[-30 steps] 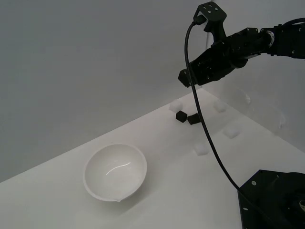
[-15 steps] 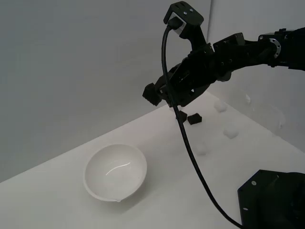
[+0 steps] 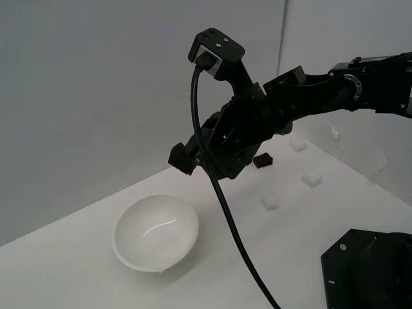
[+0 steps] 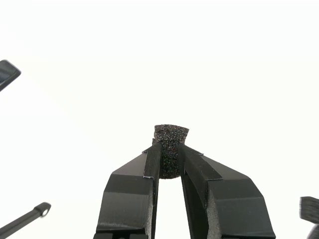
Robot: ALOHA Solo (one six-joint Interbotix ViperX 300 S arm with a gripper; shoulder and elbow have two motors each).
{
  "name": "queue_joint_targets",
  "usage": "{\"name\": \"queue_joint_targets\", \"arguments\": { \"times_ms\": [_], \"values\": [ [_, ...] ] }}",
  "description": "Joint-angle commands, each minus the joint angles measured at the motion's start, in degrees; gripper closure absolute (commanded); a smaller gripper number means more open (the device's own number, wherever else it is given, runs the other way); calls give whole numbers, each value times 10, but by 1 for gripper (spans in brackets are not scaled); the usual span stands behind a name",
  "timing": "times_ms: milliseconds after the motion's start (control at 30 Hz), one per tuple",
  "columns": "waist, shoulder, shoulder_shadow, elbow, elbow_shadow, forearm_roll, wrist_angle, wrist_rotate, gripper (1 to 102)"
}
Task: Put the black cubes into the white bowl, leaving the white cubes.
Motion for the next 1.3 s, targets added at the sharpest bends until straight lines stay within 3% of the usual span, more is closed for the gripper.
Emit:
{"name": "queue_joint_targets", "arguments": {
  "times_ms": [0,300,667,733,833,933,1267],
  "values": [
    [-20,7,9,-4,-5,-10,1,9,100],
    [-76,-32,-29,-7,-8,-34,-31,8,100],
    [-89,-71,-69,-8,-10,-36,-62,8,99],
    [-89,-69,-68,-8,-9,-37,-69,9,92],
    [-89,-68,-66,-9,-11,-48,-74,9,58],
    [-89,-72,-70,-9,-11,-62,-75,8,39],
    [-74,-62,-60,-2,-3,-64,-73,10,38]
  ]
}}
